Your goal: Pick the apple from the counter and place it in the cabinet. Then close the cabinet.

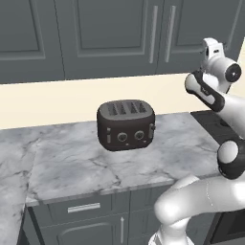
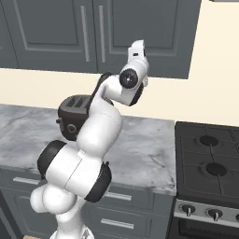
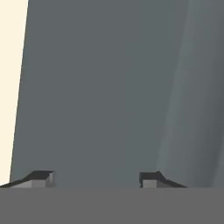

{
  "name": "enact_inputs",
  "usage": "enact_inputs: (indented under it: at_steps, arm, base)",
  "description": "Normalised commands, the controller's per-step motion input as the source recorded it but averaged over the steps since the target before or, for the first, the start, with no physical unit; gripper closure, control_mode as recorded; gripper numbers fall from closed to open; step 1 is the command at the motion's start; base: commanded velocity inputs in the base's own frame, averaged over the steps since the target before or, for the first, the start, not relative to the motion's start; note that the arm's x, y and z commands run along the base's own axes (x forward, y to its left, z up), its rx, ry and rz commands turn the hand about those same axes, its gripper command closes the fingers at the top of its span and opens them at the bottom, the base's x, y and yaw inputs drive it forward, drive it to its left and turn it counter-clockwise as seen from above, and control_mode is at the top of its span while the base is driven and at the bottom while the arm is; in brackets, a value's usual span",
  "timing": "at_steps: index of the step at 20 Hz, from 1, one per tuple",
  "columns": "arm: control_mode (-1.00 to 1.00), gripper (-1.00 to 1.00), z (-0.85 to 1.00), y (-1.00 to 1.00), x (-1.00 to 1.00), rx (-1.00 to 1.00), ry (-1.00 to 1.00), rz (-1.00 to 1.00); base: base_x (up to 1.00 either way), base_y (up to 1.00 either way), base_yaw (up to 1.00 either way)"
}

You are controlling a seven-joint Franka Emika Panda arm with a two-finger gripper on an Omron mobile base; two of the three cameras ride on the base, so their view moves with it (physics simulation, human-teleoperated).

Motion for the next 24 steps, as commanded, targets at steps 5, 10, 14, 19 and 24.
enact_inputs:
  at_steps: [5,10,14,19,24]
  arm:
    - [-1.00,-1.00,-0.13,0.00,1.00,0.01,0.14,-0.25]
    - [-1.00,-1.00,-0.20,0.00,0.08,0.13,0.46,-0.04]
    - [-1.00,-1.00,0.01,0.13,-0.99,0.19,0.50,0.00]
    - [-1.00,-1.00,0.14,0.47,-1.00,0.14,0.41,0.01]
    - [-1.00,-1.00,0.53,0.56,-1.00,0.12,0.52,0.00]
  base:
    - [0.00,0.00,0.00]
    - [0.00,0.00,0.00]
    - [0.00,0.00,0.00]
    - [0.00,0.00,0.00]
    - [0.00,0.00,0.00]
